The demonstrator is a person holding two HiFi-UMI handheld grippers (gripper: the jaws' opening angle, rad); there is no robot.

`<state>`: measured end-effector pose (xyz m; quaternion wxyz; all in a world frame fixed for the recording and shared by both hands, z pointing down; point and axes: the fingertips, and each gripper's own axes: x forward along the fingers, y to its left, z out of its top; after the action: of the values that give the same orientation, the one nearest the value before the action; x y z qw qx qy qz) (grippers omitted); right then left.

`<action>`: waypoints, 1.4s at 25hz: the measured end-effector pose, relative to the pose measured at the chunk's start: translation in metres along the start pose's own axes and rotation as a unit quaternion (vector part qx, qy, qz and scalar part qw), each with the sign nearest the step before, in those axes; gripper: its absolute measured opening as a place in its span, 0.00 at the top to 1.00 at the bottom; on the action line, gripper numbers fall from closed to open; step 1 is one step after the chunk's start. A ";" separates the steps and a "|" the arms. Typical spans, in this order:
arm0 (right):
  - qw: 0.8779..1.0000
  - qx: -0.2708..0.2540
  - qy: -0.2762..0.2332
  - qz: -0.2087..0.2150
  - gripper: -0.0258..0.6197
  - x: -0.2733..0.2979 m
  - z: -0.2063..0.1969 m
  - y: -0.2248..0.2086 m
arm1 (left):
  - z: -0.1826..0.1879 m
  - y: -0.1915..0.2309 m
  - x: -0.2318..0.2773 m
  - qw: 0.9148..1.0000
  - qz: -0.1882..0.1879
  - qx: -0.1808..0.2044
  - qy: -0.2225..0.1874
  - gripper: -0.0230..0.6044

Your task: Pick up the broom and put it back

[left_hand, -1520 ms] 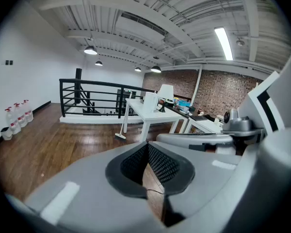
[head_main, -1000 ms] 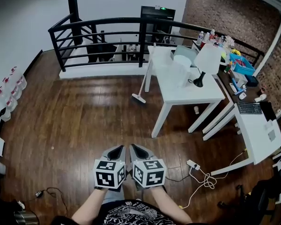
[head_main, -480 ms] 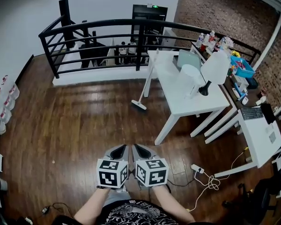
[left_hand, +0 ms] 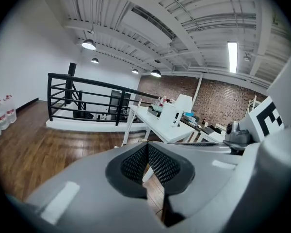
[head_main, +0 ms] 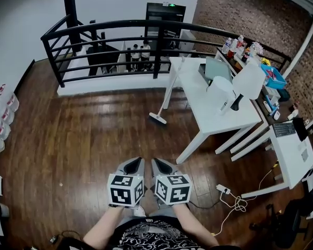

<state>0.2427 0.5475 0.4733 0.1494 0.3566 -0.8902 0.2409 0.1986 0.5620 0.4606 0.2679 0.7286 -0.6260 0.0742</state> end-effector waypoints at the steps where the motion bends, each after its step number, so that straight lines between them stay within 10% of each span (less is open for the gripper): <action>1: 1.000 0.001 0.000 0.000 0.96 0.005 0.001 0.000 | 0.002 0.004 0.002 1.000 0.000 -0.001 0.000 0.96; 35: 0.998 -0.012 -0.023 0.050 0.93 0.232 0.204 -0.191 | 0.178 0.074 0.297 0.998 0.058 -0.002 -0.011 0.96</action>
<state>0.1954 0.1872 0.4652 0.1207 0.3156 -0.9129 0.2289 0.1487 0.2115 0.4640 0.2576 0.6913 -0.6703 0.0806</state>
